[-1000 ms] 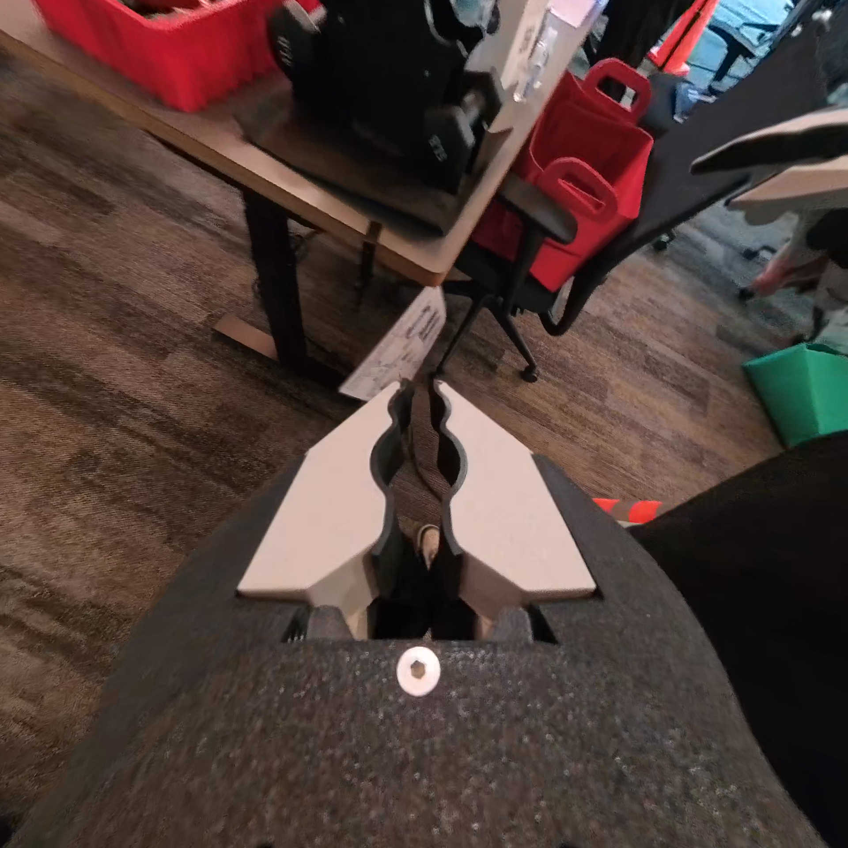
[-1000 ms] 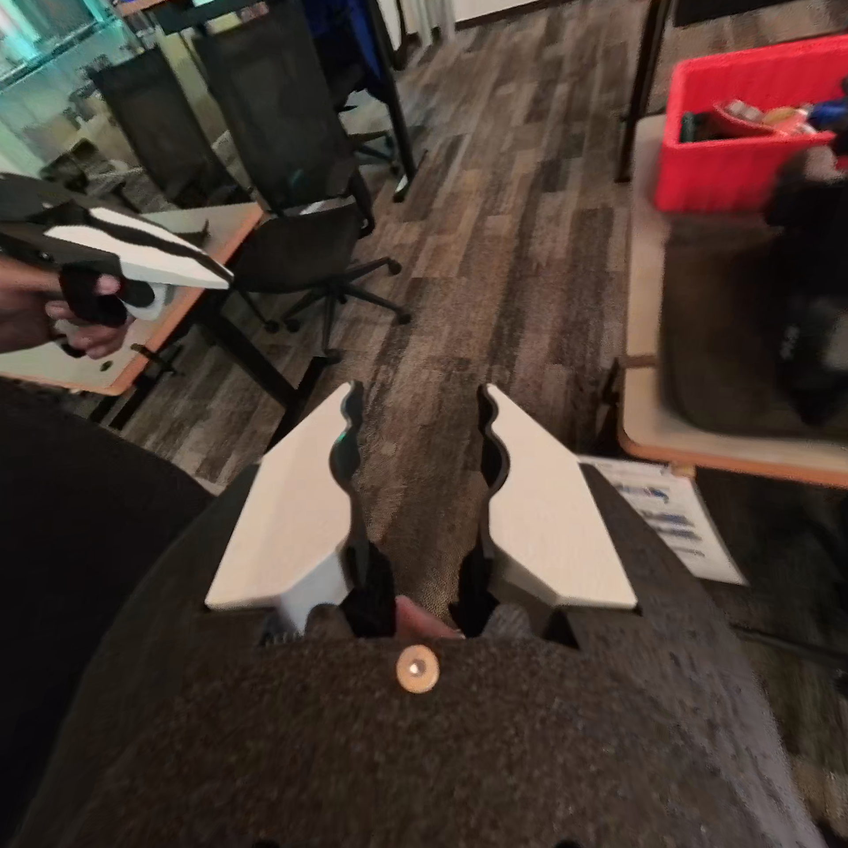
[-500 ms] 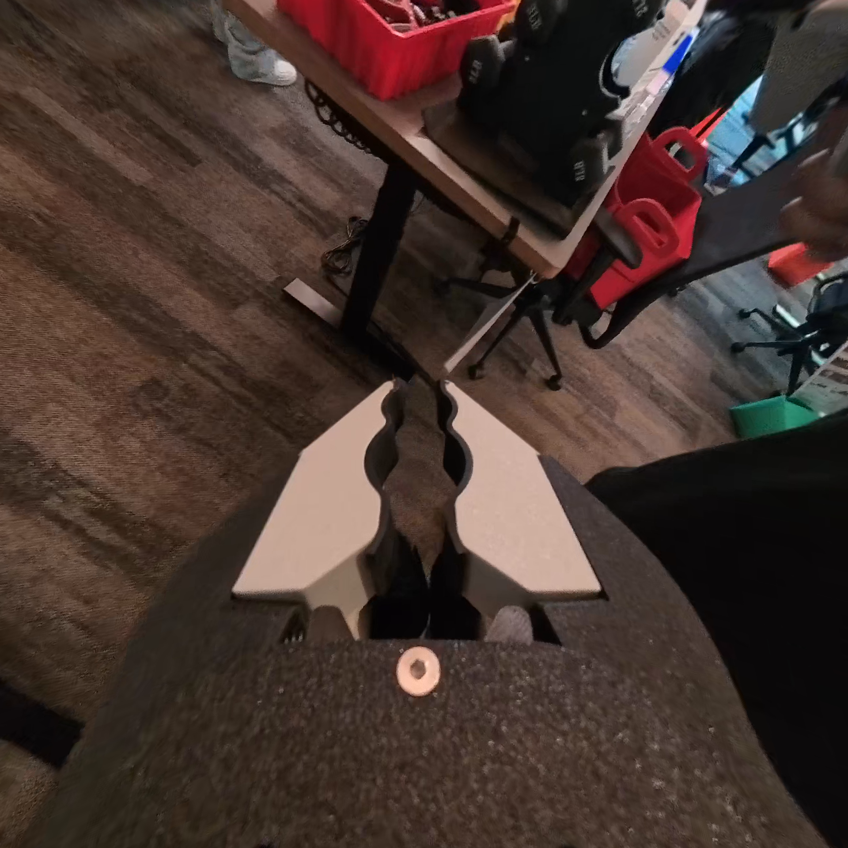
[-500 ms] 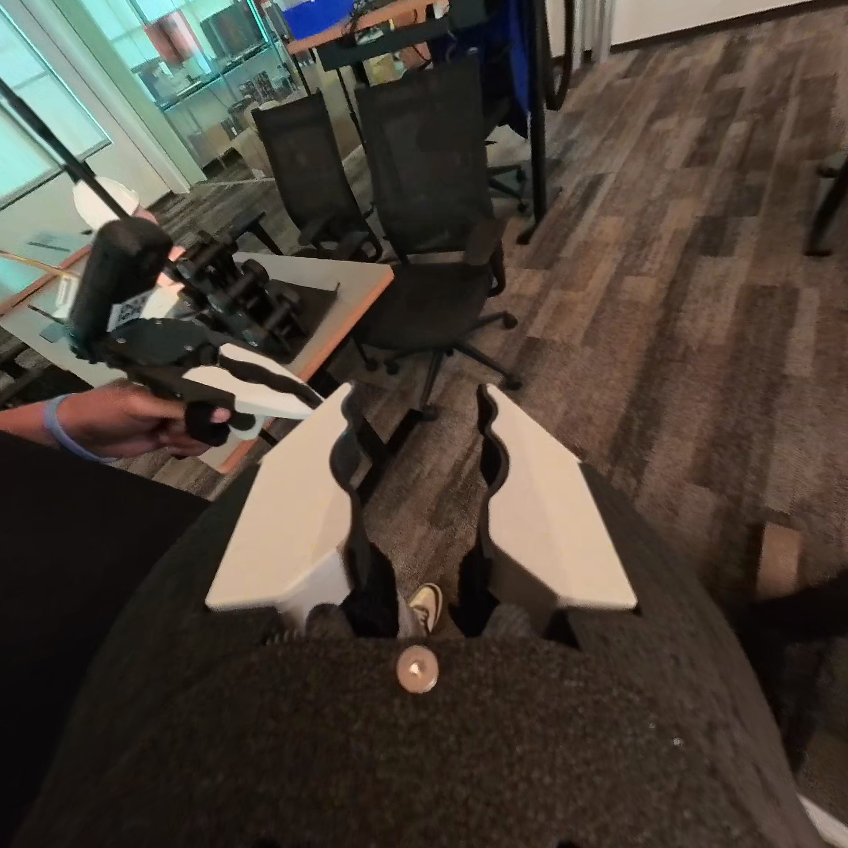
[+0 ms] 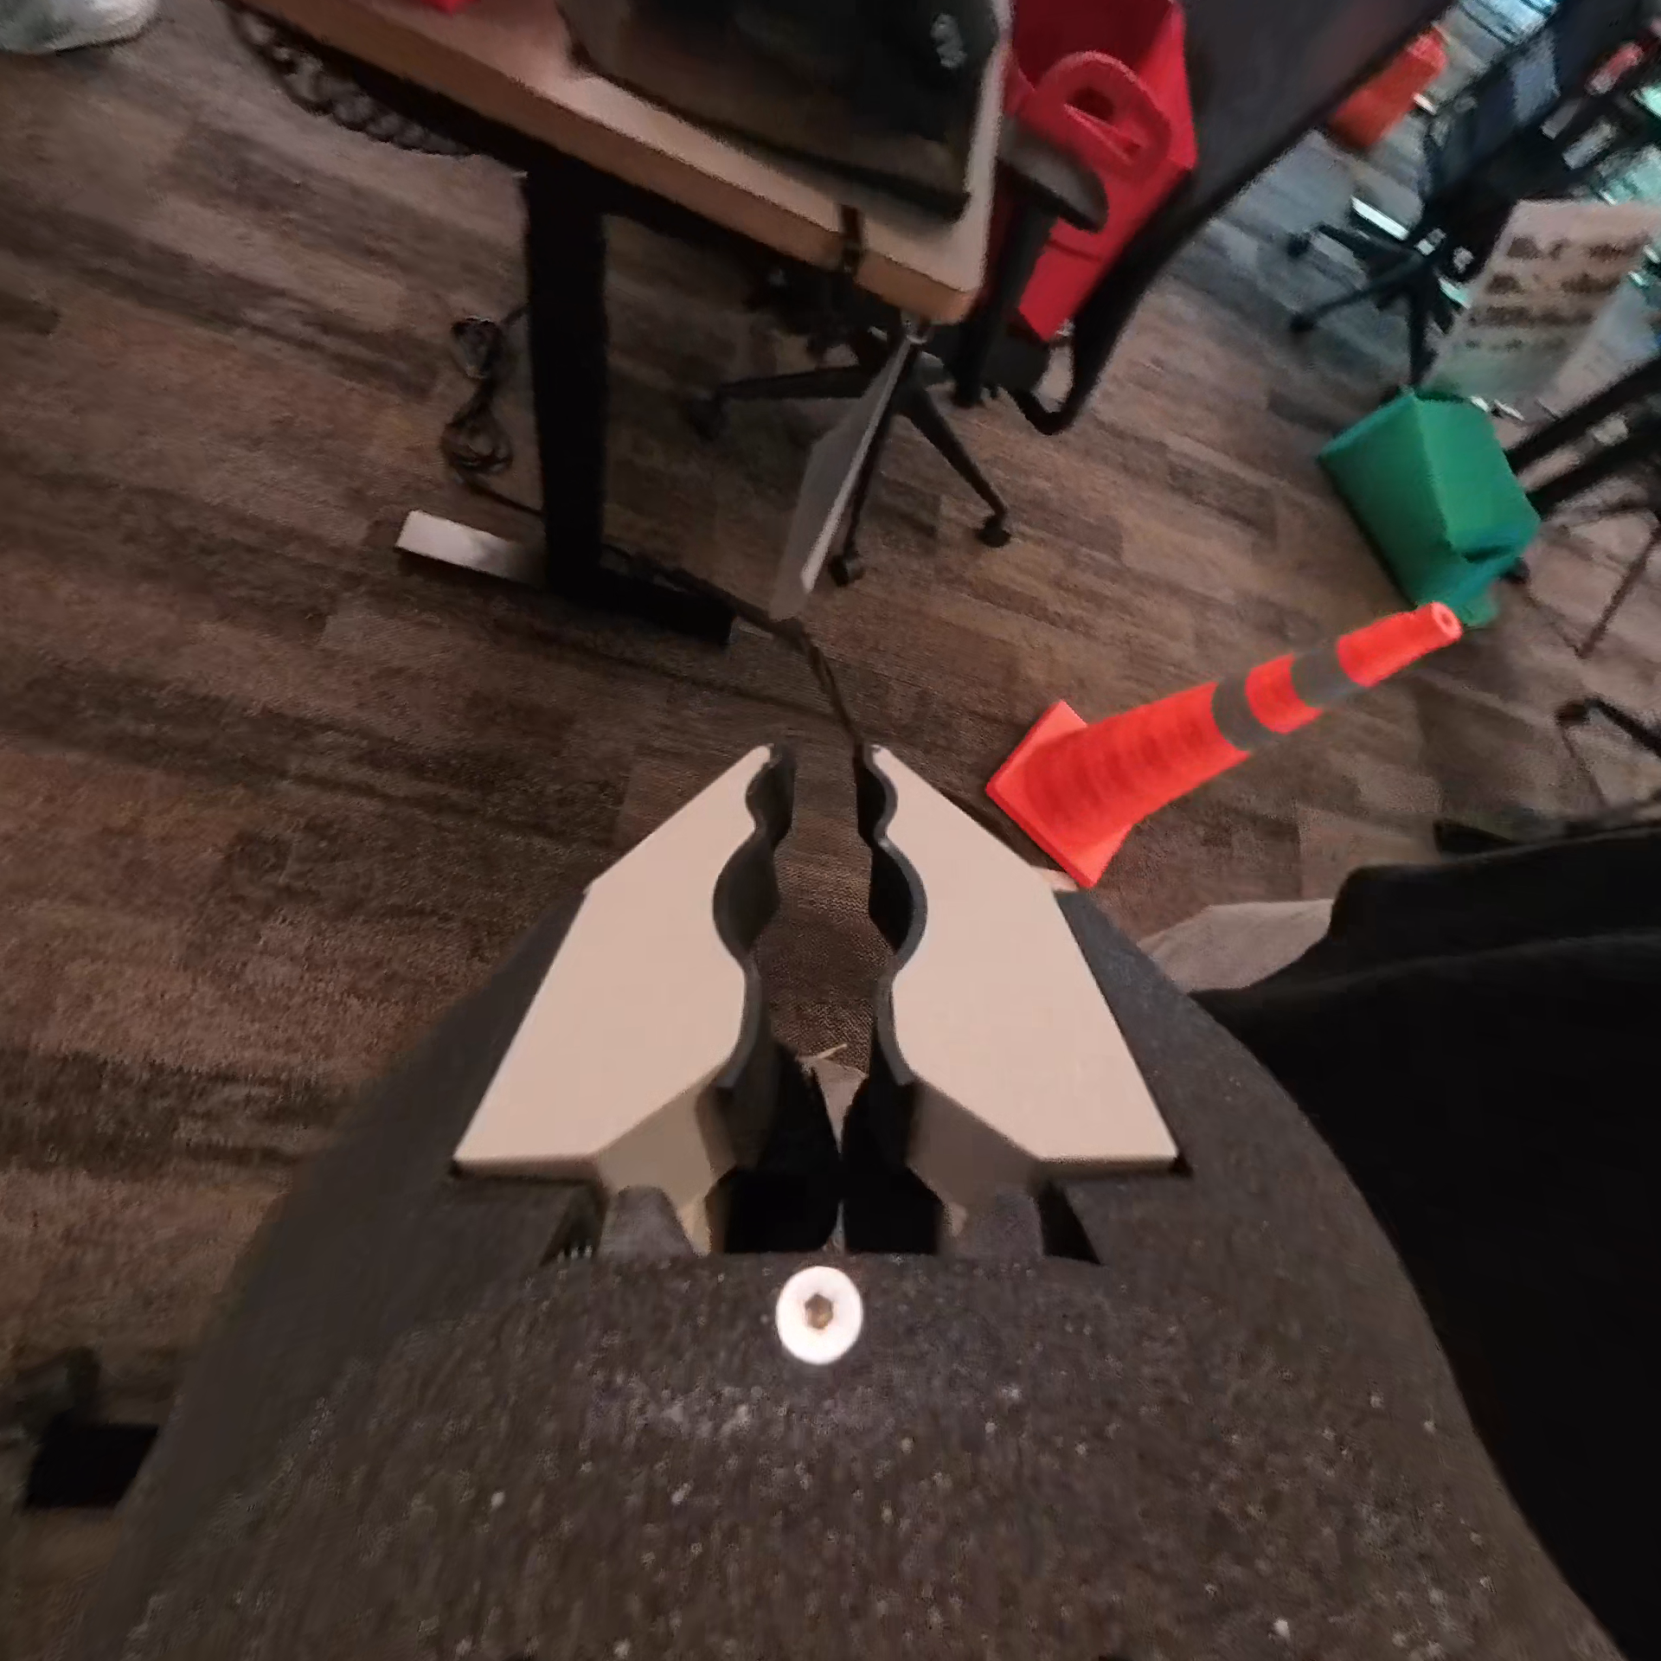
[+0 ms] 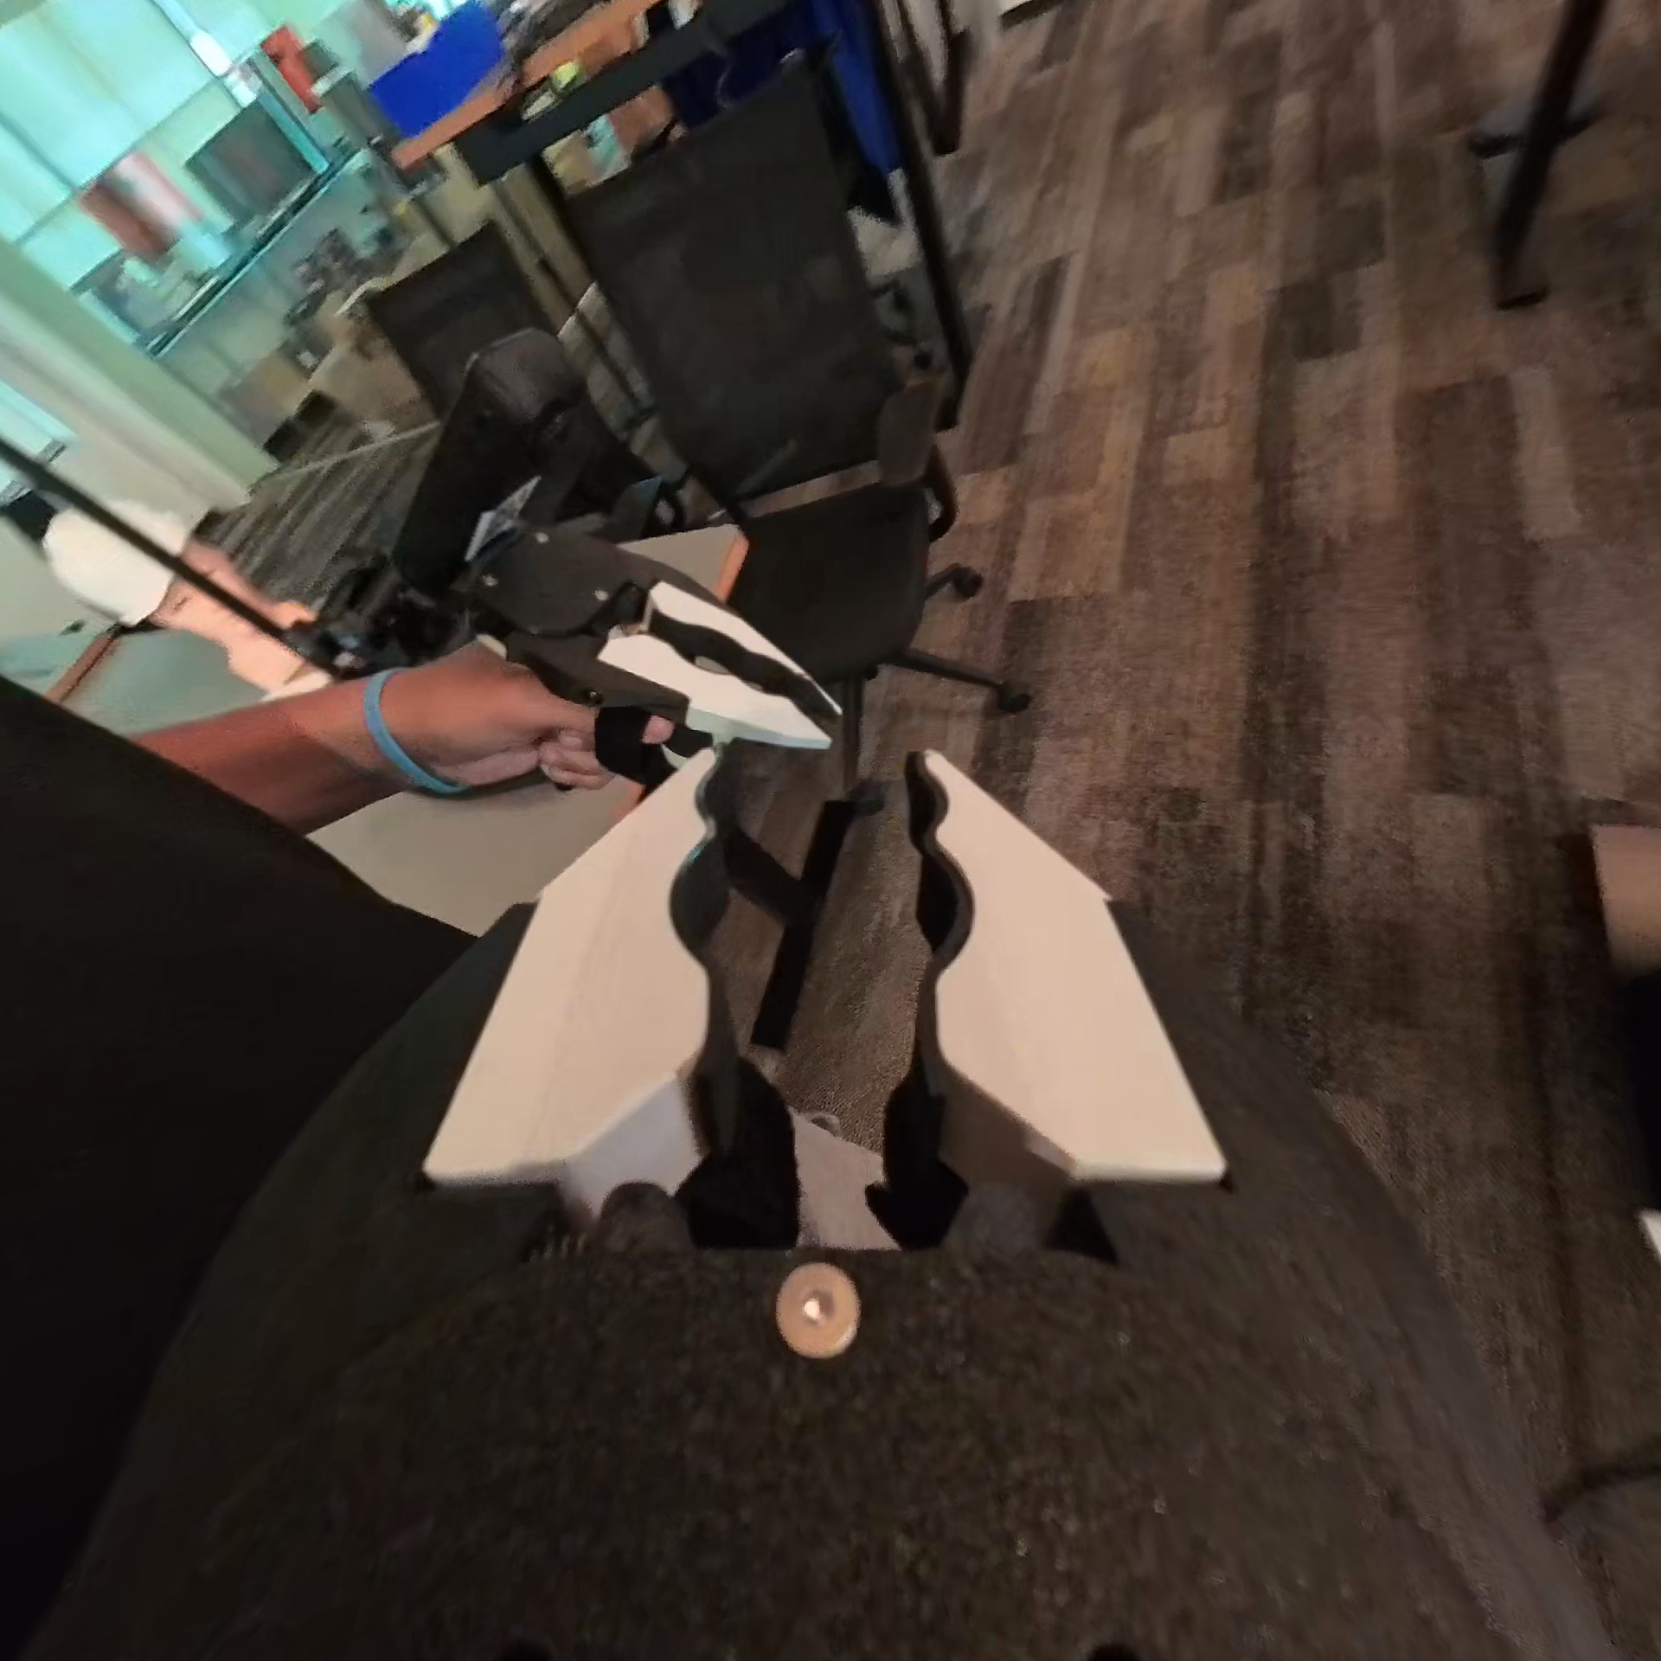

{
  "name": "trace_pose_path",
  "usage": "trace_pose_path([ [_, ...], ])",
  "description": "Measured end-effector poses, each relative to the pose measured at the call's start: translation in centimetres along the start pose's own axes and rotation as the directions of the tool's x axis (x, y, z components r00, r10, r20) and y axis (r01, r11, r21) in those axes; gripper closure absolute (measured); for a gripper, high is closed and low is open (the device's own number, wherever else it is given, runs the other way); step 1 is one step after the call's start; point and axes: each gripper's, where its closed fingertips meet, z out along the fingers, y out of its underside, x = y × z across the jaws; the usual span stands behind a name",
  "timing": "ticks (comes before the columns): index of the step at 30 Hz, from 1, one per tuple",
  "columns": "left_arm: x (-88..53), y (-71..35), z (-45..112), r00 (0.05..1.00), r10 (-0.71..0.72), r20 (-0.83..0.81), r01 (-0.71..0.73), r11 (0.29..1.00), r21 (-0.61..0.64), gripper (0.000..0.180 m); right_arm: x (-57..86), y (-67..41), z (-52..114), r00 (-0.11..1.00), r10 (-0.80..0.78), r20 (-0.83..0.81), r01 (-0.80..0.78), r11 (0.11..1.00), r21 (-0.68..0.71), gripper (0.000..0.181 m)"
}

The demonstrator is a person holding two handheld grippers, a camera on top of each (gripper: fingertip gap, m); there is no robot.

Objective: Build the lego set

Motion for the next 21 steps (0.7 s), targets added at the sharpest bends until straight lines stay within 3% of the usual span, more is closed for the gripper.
trace_pose_path([
  [5, 8.9, -2.2, 4.3, 0.965, 0.165, -0.202, -0.173, 0.985, -0.022, 0.168, -0.1, 3.9, -9.0, 0.971, 0.092, -0.223, -0.071, 0.992, 0.100, 0.141],
  [10, 22.7, -0.7, 7.5, 0.830, 0.376, -0.412, -0.425, 0.905, -0.029, 0.168, -3.4, 11.6, -22.6, 0.848, 0.257, -0.463, -0.132, 0.949, 0.286, 0.142],
  [15, 39.1, 5.6, 8.0, 0.678, 0.435, -0.592, -0.545, 0.838, -0.009, 0.168, -11.9, 24.9, -36.7, 0.635, 0.411, -0.654, -0.154, 0.897, 0.414, 0.143],
  [21, 59.6, 16.5, 4.7, 0.477, 0.443, -0.759, -0.651, 0.758, 0.033, 0.169, -26.8, 41.3, -50.8, 0.322, 0.613, -0.722, -0.156, 0.786, 0.598, 0.143],
])
